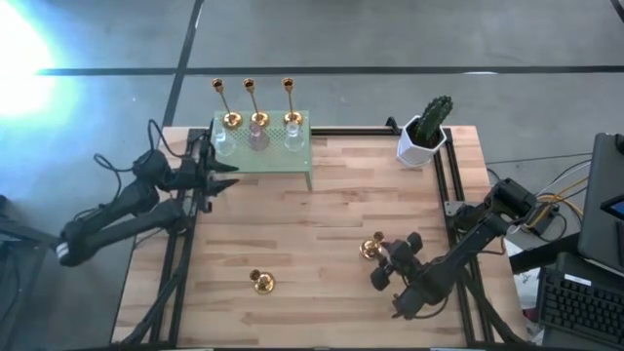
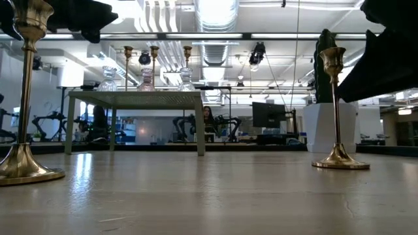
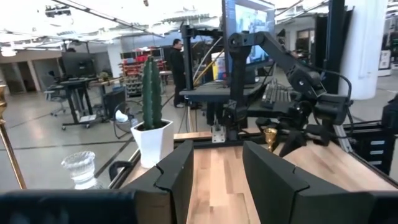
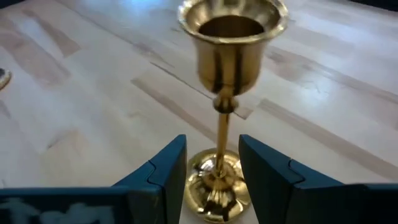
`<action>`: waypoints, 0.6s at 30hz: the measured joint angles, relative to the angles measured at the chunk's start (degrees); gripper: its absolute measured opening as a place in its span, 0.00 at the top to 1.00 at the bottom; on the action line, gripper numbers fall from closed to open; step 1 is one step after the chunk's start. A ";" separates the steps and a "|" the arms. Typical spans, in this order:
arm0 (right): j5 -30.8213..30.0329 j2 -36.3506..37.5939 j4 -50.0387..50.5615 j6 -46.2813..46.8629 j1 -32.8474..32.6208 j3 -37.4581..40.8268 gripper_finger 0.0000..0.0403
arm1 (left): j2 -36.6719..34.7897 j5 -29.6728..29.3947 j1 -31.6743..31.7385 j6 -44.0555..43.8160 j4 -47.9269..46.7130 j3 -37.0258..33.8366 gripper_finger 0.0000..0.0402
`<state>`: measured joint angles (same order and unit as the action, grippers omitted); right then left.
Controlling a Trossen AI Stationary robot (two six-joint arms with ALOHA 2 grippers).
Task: Pick & Place candle stick holders
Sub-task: Put the golden candle holder on the shelf
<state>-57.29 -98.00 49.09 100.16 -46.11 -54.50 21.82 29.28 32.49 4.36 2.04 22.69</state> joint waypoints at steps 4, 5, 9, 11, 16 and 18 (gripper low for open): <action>-0.87 0.00 -0.40 0.52 0.54 1.01 0.66 | 1.42 -1.77 -1.57 0.16 0.48 0.66 0.64; -1.52 0.00 -0.41 0.50 0.69 1.12 0.66 | 1.64 -1.75 -1.61 0.10 0.61 0.66 0.64; -3.74 0.00 -0.62 -0.03 1.96 1.18 0.66 | 2.34 -1.77 -1.64 -0.36 1.53 0.66 0.64; -3.85 0.00 -0.83 -0.97 2.96 1.25 0.67 | 2.71 -1.59 -1.69 -1.38 1.45 0.66 0.64; -3.58 0.00 -3.70 -5.07 5.12 1.36 0.80 | 4.81 0.71 -2.82 -2.97 1.45 0.66 0.64; -2.83 0.00 -4.27 -6.74 5.45 1.36 0.90 | 5.42 0.92 -3.24 -2.98 1.50 0.66 0.64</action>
<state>-60.11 -98.00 44.81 93.43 -40.66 -53.15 27.24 30.20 29.25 1.38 3.53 23.35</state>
